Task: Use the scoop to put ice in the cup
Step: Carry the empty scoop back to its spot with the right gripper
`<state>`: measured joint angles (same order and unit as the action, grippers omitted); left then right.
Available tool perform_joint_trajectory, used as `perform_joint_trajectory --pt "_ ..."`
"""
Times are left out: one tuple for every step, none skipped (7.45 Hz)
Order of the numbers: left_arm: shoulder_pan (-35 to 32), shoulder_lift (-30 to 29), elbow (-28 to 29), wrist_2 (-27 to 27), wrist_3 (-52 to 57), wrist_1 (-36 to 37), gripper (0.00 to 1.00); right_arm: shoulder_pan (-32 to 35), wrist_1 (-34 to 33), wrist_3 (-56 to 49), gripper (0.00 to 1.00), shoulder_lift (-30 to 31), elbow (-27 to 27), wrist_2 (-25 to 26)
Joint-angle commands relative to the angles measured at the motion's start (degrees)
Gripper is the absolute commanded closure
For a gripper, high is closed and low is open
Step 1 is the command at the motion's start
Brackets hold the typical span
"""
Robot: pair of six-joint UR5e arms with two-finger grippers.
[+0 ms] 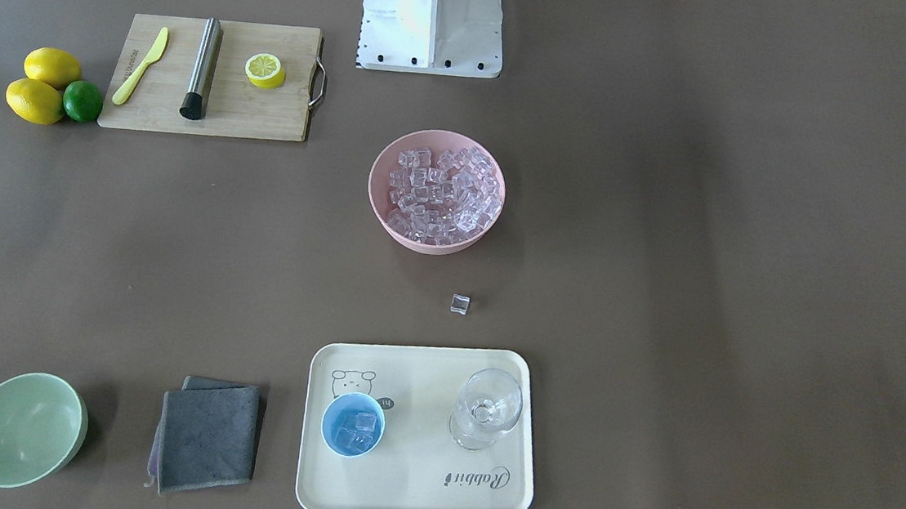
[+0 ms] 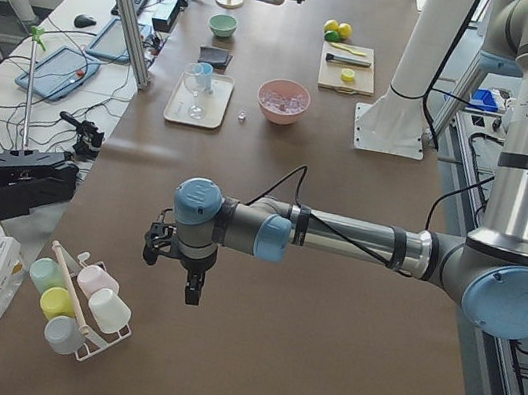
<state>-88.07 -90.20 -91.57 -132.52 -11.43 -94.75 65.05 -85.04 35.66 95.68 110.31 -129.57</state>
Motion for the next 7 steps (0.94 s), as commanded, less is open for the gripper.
perform_joint_trajectory --pt "-0.1 0.0 0.1 0.0 0.0 0.0 0.01 1.7 0.8 -6.0 1.00 1.8 -5.5 -4.6" --pt "0.0 0.0 0.1 0.0 0.0 0.0 0.01 1.7 1.4 -7.1 1.00 2.0 -7.1 -4.6" --pt "-0.1 0.0 -0.1 -0.1 0.0 0.1 0.01 1.7 4.2 -7.0 1.00 2.3 -8.9 -4.5" --pt "-0.1 -0.1 0.0 -0.1 0.0 0.0 0.01 1.7 6.1 -7.0 1.00 2.4 -11.1 -4.0" --pt "-0.1 -0.1 0.1 0.0 0.0 0.0 0.01 1.7 8.0 -6.7 1.00 2.3 -12.6 -4.0" --pt "-0.1 -0.1 0.0 0.0 0.0 0.1 0.01 1.7 8.3 -6.6 1.00 2.1 -13.0 -4.0" --pt "-0.2 0.0 0.0 0.0 0.0 0.1 0.01 1.7 8.5 -6.7 1.00 2.1 -13.5 -3.9"
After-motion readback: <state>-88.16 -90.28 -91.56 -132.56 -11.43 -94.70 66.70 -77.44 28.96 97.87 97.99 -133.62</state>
